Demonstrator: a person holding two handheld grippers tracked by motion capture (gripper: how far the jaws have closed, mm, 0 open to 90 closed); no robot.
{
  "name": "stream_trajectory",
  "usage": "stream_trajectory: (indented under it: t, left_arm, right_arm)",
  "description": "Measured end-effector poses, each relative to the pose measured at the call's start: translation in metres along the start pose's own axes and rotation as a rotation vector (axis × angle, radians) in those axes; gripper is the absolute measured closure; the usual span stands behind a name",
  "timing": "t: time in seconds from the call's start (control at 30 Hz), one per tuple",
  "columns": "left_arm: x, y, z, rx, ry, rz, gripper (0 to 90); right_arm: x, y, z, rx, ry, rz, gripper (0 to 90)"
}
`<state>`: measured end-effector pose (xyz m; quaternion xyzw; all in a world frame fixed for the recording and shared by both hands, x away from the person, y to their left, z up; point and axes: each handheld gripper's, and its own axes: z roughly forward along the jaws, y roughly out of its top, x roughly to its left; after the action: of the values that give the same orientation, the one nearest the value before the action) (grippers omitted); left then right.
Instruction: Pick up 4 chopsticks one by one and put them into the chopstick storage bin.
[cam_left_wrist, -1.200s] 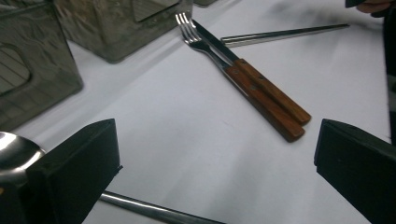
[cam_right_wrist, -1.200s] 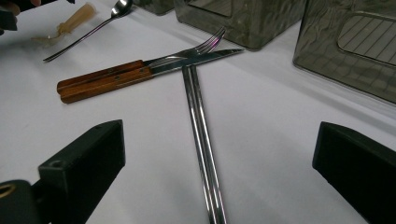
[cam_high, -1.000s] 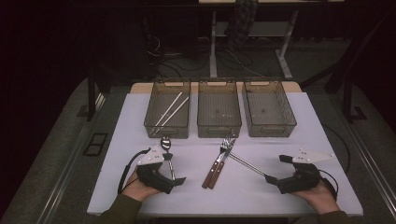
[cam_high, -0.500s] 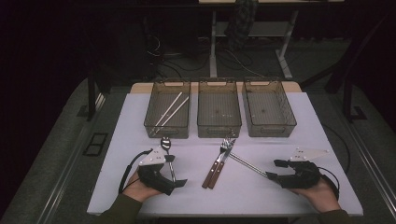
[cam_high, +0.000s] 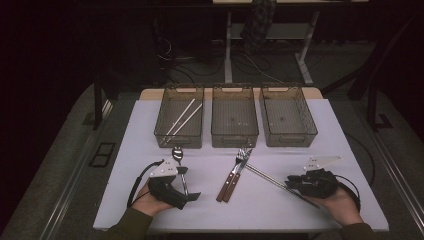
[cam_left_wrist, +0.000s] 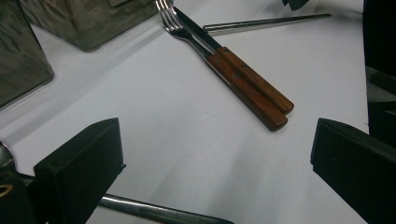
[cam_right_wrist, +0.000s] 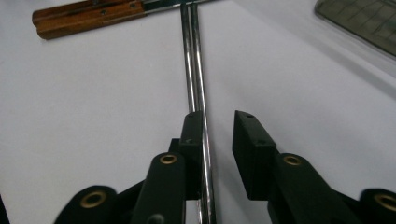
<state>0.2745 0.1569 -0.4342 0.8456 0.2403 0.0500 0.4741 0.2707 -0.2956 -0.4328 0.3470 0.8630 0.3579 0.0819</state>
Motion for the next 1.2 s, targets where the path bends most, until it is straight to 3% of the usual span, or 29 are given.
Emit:
stream_trajectory:
  t: [0.37,1.2]
  left_arm:
    - [0.0,-0.0002,0.0006,0.003,-0.002,0.003,1.3]
    - [-0.0006,-0.0003,0.0012,0.012,-0.005,0.007,1.8]
  right_arm:
    - [0.0014,0.0002,0.0067,0.04,0.026,-0.027,81.8]
    - [0.0004,-0.0004,0.0093,0.062,0.027,-0.042,84.2]
